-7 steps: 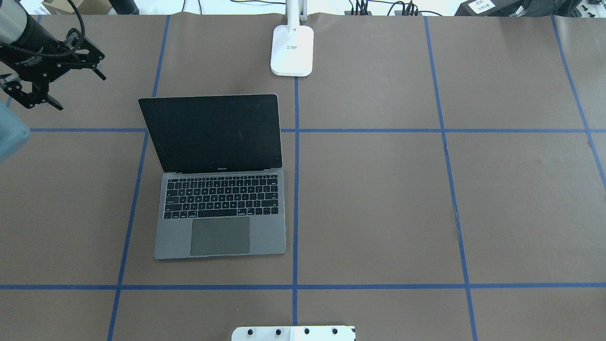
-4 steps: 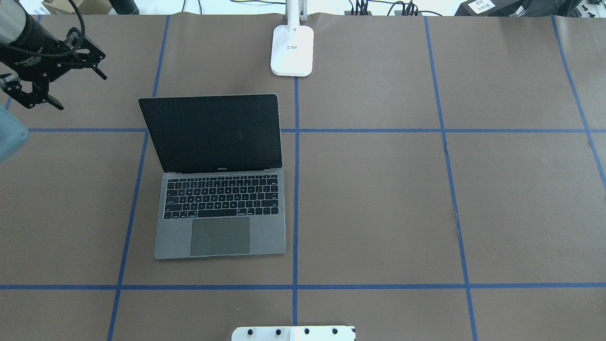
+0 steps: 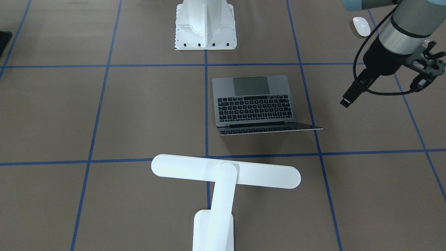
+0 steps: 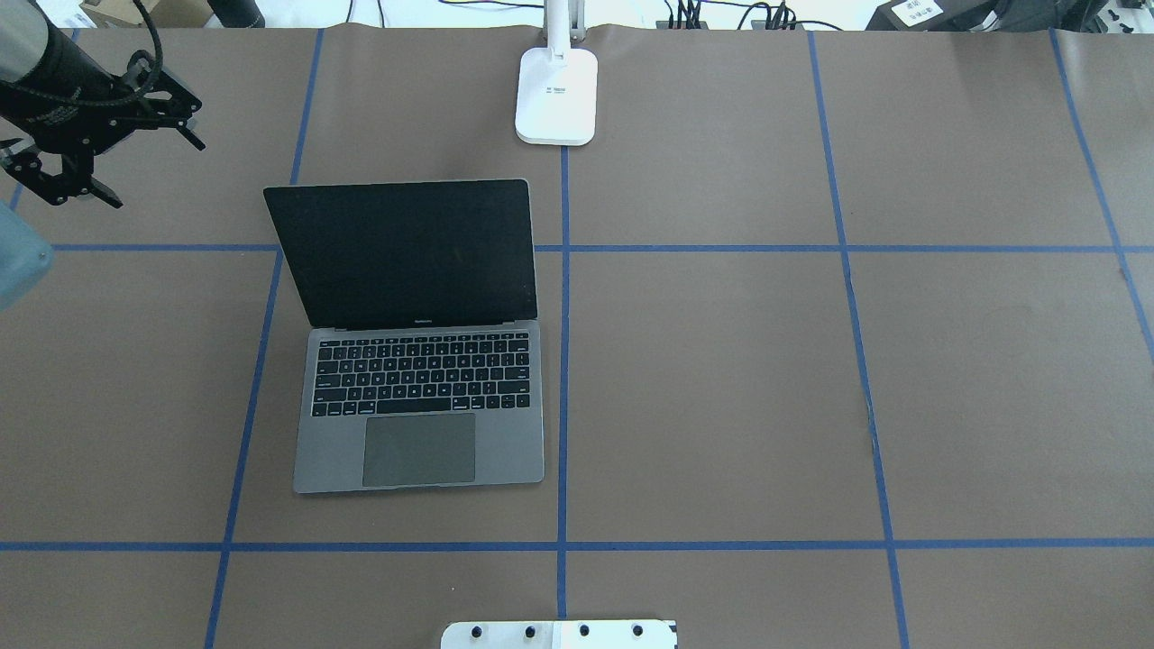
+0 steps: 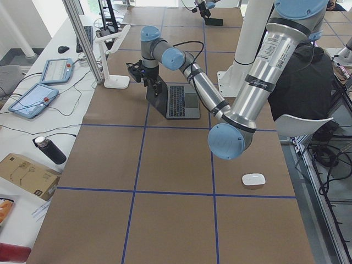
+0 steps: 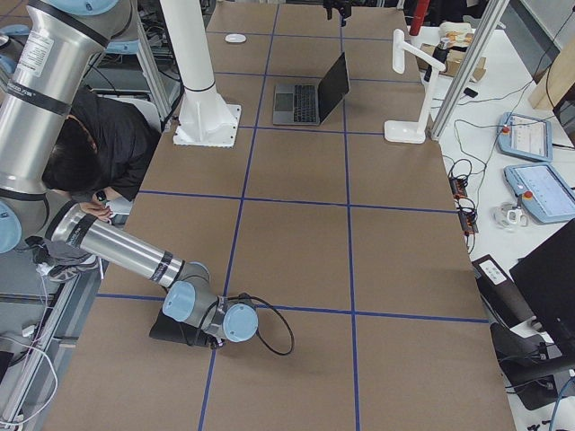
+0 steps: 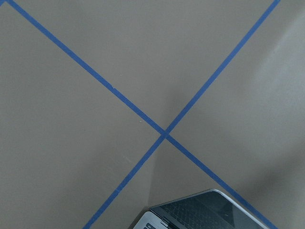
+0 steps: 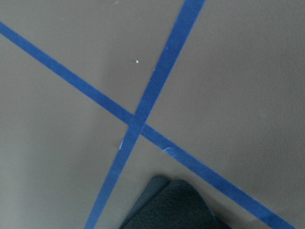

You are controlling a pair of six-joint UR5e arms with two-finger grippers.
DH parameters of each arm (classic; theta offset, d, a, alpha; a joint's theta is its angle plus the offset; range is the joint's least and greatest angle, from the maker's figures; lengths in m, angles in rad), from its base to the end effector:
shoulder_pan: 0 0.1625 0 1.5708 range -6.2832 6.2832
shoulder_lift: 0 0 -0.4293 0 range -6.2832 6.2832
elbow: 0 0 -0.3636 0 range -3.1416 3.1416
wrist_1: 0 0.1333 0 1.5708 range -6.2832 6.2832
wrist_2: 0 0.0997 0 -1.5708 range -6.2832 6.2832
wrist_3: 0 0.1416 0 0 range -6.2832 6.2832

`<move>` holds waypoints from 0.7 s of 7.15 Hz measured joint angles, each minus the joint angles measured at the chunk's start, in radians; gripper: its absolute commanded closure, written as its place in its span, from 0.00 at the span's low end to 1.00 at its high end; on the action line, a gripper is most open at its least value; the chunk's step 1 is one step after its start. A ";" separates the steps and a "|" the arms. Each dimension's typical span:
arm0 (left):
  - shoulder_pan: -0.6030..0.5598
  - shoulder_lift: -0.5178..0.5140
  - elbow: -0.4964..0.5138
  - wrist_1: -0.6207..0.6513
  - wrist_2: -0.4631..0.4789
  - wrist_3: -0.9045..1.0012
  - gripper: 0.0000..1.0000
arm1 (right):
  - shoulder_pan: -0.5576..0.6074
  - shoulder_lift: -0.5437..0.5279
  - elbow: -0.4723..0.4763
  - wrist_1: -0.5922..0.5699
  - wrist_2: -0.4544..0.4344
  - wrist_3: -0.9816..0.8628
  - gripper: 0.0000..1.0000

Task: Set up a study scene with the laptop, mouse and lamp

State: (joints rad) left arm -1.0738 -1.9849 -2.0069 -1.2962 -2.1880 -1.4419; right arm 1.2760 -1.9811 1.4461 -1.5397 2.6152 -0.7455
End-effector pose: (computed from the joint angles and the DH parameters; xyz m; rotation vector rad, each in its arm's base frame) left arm 0.2215 -0.5160 0.3249 -0.1834 0.8160 -0.7133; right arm -0.0461 -0.1893 0.8520 -0.2210 -1.1175 -0.6658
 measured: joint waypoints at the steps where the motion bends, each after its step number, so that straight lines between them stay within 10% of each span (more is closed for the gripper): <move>1: 0.000 0.000 0.000 0.000 0.000 0.000 0.00 | -0.001 -0.001 -0.001 0.000 0.000 0.000 0.68; 3: 0.000 -0.001 0.000 0.000 0.000 0.000 0.00 | -0.003 -0.003 -0.002 0.000 0.000 0.000 0.97; 5: 0.001 -0.002 0.000 0.000 0.008 0.000 0.00 | -0.004 -0.006 -0.002 0.000 0.000 -0.016 1.00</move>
State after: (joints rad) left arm -1.0728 -1.9864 -2.0073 -1.2962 -2.1804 -1.4419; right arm 1.2721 -1.9871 1.4437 -1.5401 2.6155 -0.7619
